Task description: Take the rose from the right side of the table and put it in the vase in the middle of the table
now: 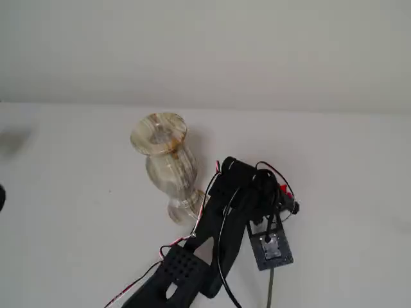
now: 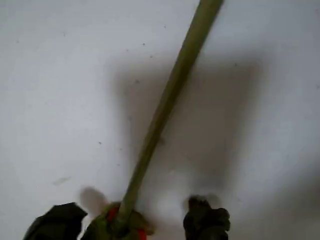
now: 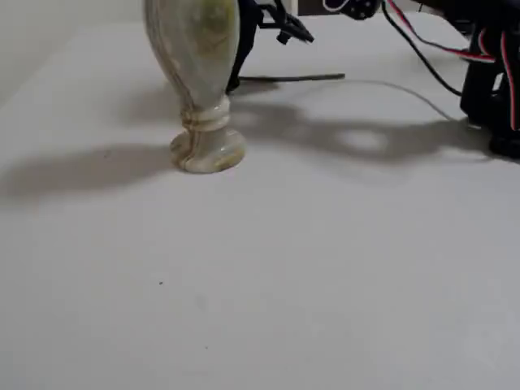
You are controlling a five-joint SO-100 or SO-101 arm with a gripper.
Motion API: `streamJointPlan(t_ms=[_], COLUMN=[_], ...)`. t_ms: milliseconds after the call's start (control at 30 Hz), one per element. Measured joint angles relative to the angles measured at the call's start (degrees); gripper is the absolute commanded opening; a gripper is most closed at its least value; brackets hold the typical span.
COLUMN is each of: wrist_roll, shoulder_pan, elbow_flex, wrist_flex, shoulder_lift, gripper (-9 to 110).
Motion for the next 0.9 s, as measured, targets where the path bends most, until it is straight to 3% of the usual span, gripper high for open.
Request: streamJointPlan(t_ms=[400,600,900], wrist_roll=[-4.3,-4.5,-8.2], shoulder_pan=[2.2,2.3,1.4], elbow_flex=[2.7,3.9,3.8], wrist_flex=[-4.3,-4.5,1.4], shoulder_lift=[0.7,1.2,1.5], gripper=[18,0,0])
